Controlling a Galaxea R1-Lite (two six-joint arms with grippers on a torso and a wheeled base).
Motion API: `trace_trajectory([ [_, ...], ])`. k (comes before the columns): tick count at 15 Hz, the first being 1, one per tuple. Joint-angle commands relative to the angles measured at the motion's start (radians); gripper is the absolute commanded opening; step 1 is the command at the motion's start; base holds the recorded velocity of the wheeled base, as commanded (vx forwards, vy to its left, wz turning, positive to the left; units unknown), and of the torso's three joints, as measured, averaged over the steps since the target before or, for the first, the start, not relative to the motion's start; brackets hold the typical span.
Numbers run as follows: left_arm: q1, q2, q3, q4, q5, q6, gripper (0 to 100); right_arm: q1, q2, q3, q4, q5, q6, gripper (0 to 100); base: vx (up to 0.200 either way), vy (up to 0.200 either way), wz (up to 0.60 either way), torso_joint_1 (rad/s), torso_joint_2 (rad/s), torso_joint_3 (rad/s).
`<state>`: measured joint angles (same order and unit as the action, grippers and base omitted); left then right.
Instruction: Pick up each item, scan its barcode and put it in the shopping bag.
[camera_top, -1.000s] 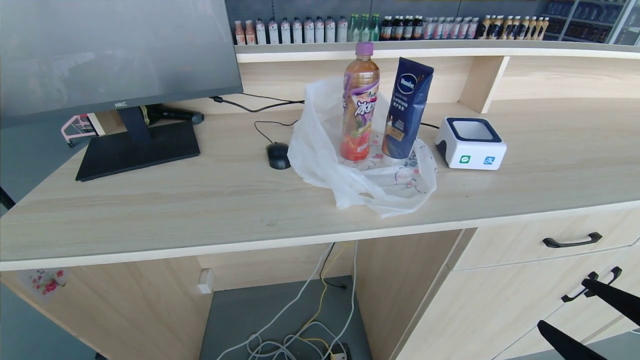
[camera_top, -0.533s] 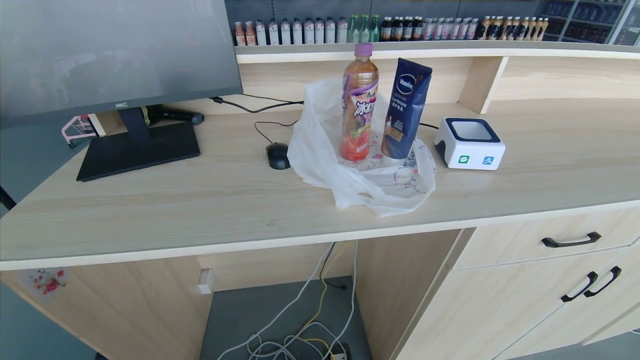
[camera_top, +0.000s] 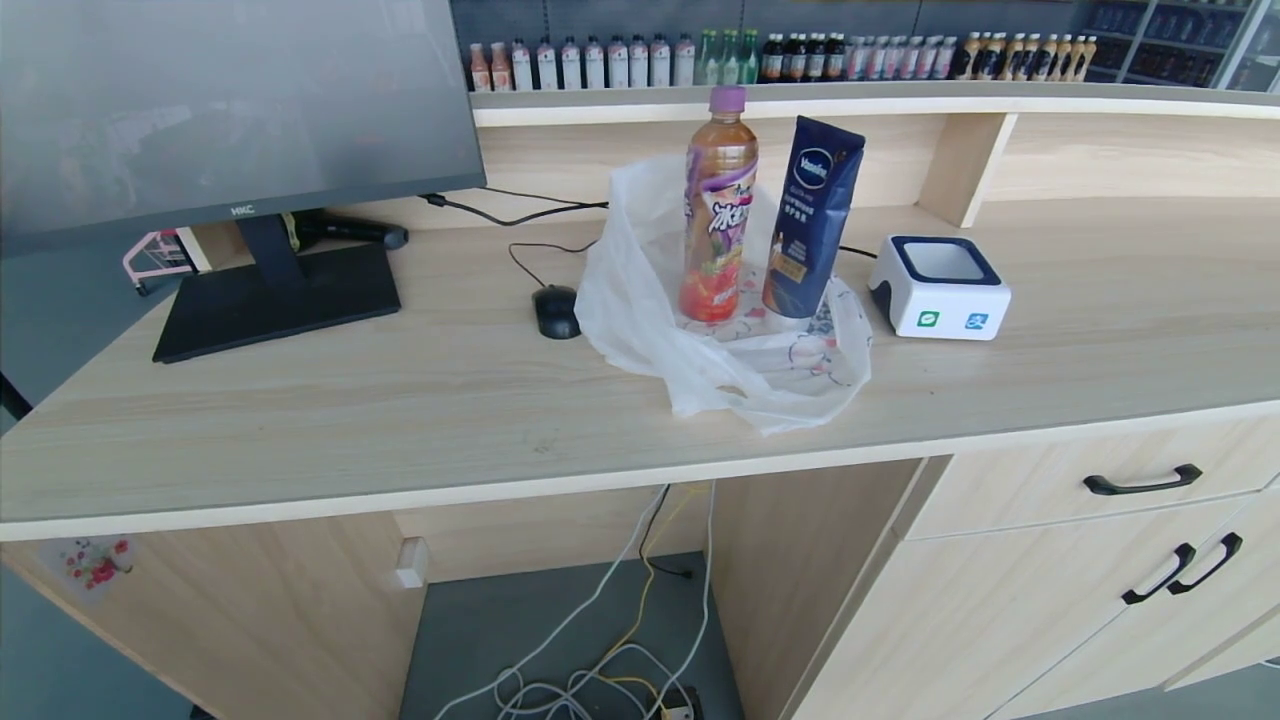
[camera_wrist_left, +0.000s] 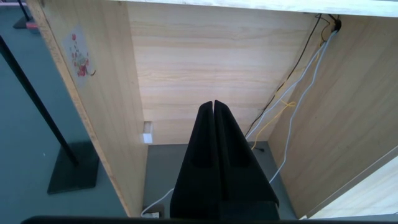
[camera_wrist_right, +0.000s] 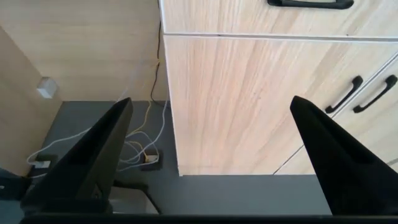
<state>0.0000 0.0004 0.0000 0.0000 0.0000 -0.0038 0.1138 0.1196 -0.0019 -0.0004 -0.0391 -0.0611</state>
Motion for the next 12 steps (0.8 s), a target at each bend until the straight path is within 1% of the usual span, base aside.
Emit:
trace_trajectory([
  [1,0.0,0.0,0.0,0.0,0.0,-0.001,0,-0.026,-0.024,0.0,0.0,-0.005,0.007,100,0.0,0.0,0.0,0.0,0.0,0.0],
  [3,0.0,0.0,0.0,0.0,0.0,-0.001,0,-0.134,0.009,0.0,0.0,-0.005,0.006,100,0.0,0.0,0.0,0.0,0.0,0.0],
  [4,0.0,0.0,0.0,0.0,0.0,-0.001,0,-0.157,-0.001,0.0,0.0,-0.005,0.006,100,0.0,0.0,0.0,0.0,0.0,0.0],
  [5,0.0,0.0,0.0,0.0,0.0,-0.001,0,-0.161,-0.054,0.0,0.0,-0.004,0.007,100,0.0,0.0,0.0,0.0,0.0,0.0],
  [6,0.0,0.0,0.0,0.0,0.0,0.001,0,-0.145,-0.069,0.0,0.0,-0.004,0.01,100,0.0,0.0,0.0,0.0,0.0,0.0],
  [7,0.0,0.0,0.0,0.0,0.0,0.001,0,-0.109,-0.12,0.0,0.0,-0.004,0.007,100,0.0,0.0,0.0,0.0,0.0,0.0],
  [11,0.0,0.0,0.0,0.0,0.0,0.001,0,-0.111,-0.118,0.0,0.002,-0.002,0.037,100,0.0,0.0,0.0,0.0,0.0,0.0],
  [12,0.0,0.0,0.0,0.0,0.0,0.001,0,-0.111,-0.118,0.0,0.002,-0.002,0.038,100,-0.2,0.0,0.0,-0.002,0.0,0.002],
])
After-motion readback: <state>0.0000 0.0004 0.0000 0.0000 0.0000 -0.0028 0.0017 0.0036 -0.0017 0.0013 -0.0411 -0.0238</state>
